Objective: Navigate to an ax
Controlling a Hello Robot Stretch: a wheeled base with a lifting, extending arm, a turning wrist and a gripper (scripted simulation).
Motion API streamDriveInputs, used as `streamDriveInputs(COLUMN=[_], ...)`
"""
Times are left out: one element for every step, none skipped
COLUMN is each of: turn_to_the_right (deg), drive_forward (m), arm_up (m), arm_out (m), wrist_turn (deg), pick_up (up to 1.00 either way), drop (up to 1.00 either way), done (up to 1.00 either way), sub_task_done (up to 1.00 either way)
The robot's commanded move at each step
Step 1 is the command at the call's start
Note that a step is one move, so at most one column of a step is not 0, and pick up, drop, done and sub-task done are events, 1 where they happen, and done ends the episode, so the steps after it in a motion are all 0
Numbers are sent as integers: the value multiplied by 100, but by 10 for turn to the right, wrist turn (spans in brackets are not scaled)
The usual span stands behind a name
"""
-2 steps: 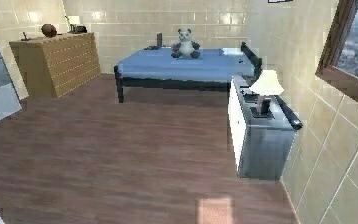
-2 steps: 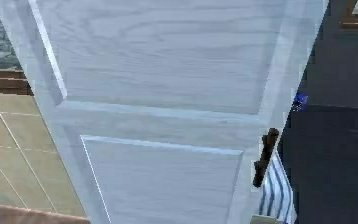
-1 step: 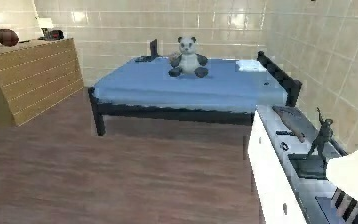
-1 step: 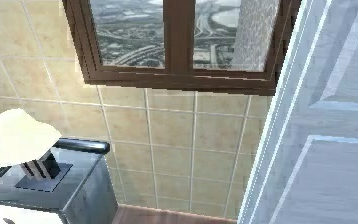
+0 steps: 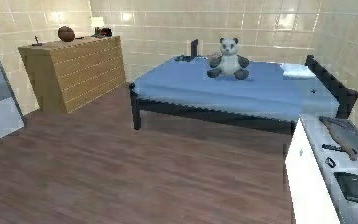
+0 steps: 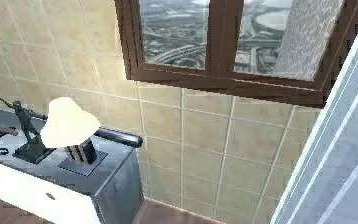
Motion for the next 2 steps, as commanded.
streamDriveInputs(turn_to_the_right=[-30, 0], drive_forward=[0, 20], arm_up=[0, 0], arm_out=[0, 0], wrist_turn=[0, 0], pick_up=[0, 0], drop=[0, 0], done=[0, 0], sub_task_done=[0, 0])
